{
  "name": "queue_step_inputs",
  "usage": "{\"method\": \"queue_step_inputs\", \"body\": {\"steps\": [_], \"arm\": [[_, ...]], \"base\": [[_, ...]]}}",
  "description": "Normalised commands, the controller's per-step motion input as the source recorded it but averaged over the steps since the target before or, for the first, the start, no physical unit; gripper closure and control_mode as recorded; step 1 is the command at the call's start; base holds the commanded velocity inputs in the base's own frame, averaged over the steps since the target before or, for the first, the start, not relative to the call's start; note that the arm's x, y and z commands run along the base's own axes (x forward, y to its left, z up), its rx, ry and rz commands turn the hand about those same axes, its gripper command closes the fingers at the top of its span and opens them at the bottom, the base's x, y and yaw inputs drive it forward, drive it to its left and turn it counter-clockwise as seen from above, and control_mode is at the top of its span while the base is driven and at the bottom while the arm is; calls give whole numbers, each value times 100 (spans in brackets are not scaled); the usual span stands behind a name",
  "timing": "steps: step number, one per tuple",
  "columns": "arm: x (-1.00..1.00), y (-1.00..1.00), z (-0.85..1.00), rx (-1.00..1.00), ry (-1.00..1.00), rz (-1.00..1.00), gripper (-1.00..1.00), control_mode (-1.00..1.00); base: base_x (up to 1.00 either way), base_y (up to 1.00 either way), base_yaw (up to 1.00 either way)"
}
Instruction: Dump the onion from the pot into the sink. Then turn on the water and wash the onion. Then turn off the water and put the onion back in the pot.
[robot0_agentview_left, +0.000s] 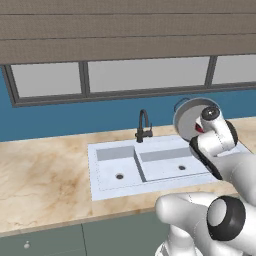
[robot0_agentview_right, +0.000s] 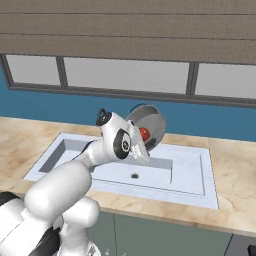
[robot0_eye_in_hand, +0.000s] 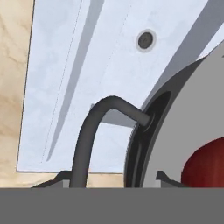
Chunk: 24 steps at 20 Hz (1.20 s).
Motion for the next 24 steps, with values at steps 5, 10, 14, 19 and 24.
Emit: {"method": "queue_step_inputs", "body": {"steps": [5,10,14,19,24], "arm": [[0,-1,0,-31,2,14,100,-100],[0,-9,0,-31,0,3,100,-100],[23,-27,5,-20,7,3,100,-100],[19,-21,11,-14,10,8,100,-100],[0,-10,17,-14,4,10,100,-100]], "base": [[0,0,0],[0,0,0],[0,0,0],[0,0,0],[0,0,0]]}}
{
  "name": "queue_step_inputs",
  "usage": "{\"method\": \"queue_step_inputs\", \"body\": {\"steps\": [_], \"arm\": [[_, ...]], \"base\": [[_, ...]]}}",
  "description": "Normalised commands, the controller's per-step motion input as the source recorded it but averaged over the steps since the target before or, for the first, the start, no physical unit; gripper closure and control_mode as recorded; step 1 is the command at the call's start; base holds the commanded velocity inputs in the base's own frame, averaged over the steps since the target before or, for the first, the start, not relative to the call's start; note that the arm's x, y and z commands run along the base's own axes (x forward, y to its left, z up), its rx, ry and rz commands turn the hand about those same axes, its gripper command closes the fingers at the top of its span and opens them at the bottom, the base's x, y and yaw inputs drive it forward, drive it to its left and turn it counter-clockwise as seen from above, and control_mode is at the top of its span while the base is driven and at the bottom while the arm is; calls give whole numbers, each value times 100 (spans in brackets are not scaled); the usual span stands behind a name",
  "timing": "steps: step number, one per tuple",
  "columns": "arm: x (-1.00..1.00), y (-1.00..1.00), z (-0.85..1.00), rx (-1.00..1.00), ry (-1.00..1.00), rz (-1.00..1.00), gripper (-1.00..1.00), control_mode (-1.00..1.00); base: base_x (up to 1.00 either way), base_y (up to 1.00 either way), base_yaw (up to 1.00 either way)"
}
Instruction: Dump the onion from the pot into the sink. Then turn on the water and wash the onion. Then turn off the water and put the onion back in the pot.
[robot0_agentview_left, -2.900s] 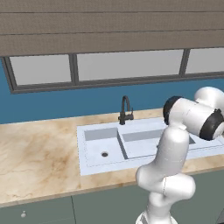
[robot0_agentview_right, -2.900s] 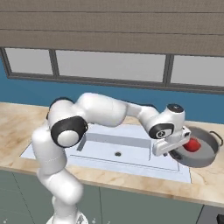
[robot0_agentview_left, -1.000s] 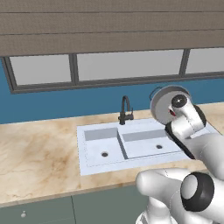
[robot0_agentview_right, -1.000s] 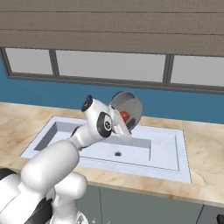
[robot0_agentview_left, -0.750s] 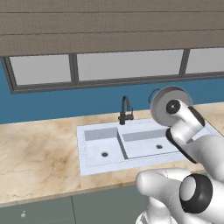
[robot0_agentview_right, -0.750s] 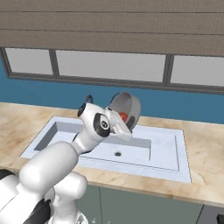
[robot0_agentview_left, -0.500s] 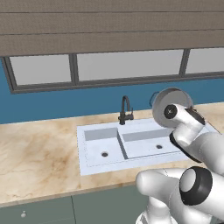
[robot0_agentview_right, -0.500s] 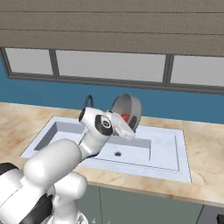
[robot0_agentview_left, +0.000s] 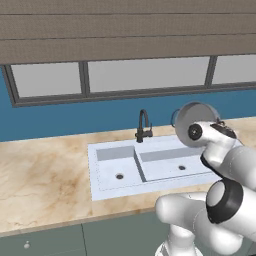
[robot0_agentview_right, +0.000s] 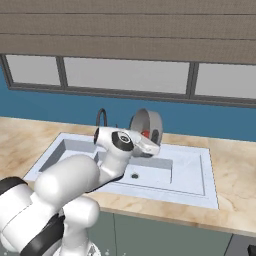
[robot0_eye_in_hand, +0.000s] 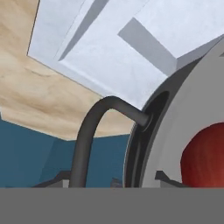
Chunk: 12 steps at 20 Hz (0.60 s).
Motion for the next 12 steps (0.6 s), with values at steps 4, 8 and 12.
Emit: {"method": "queue_step_inputs", "body": {"steps": [4,8,12], "arm": [[0,-10,20,-14,0,2,100,-100],[6,-8,8,-16,0,0,100,-100],[1,0,0,-14,1,0,100,-100]], "base": [[0,0,0],[0,0,0],[0,0,0]]}}
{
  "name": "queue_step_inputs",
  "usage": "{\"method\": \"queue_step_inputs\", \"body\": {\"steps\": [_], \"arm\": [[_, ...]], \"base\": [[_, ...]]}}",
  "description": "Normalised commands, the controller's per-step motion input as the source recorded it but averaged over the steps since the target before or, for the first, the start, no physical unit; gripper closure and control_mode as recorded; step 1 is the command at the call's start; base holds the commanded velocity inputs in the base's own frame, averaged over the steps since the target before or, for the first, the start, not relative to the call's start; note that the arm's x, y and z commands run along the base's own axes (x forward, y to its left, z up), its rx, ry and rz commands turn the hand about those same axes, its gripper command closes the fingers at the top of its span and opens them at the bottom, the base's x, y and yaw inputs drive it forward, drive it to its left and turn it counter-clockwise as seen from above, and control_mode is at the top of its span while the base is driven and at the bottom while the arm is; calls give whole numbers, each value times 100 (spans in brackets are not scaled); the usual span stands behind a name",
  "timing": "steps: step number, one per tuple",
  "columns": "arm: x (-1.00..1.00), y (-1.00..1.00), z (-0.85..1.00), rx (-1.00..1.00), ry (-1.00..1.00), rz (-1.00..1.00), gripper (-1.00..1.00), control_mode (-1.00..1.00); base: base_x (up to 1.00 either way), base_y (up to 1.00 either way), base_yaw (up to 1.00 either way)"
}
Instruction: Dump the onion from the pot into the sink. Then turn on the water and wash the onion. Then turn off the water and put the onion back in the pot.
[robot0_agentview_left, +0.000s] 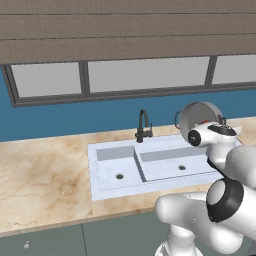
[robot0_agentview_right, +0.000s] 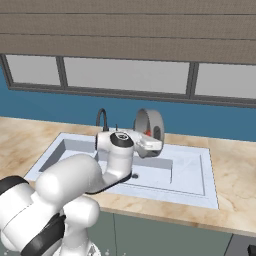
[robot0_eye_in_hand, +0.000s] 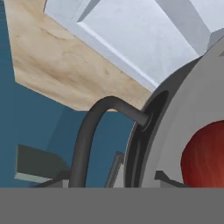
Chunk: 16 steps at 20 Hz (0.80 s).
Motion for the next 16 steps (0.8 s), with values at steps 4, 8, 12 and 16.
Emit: {"method": "queue_step_inputs", "body": {"steps": [4,8,12,16], "arm": [[0,0,0,-12,1,0,100,-100],[1,0,10,-11,1,0,100,-100],[17,1,12,-7,6,0,100,-100],[24,7,8,-3,12,0,100,-100]], "base": [[0,0,0],[0,0,0],[0,0,0],[0,0,0]]}}
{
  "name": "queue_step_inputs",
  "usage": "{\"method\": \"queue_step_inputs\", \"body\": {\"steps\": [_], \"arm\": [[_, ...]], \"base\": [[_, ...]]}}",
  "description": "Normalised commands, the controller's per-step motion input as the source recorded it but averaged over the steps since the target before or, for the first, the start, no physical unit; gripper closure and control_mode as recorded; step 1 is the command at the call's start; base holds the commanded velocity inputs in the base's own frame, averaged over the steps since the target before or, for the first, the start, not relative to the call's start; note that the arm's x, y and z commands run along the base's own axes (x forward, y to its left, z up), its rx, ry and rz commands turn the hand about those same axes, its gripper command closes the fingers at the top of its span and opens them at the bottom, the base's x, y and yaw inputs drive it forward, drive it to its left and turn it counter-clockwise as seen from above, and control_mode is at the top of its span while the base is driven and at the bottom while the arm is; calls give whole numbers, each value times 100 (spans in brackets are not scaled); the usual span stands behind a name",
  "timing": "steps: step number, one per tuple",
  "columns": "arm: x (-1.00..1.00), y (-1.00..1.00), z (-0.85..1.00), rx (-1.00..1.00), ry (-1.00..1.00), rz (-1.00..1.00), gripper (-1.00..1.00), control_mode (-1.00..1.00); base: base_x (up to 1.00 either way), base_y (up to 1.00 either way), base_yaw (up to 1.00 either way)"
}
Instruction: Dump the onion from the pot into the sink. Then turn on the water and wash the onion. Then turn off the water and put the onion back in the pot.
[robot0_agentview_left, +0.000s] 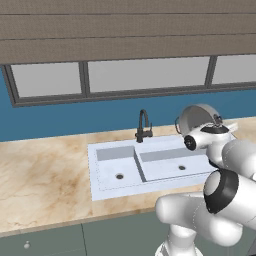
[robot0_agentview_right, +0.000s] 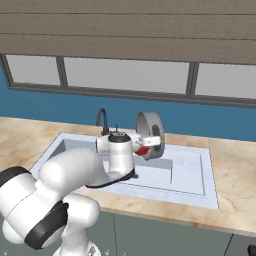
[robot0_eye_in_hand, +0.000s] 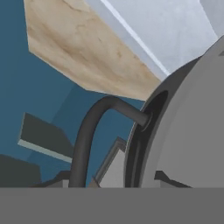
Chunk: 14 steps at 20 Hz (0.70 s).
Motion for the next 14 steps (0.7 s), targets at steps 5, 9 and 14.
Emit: {"method": "queue_step_inputs", "body": {"steps": [5,9,14], "arm": [[21,0,18,-4,7,0,100,-100],[0,0,31,-7,0,0,100,-100],[0,-17,40,-3,3,-1,100,-100]], "base": [[0,0,0],[0,0,0],[0,0,0]]}}
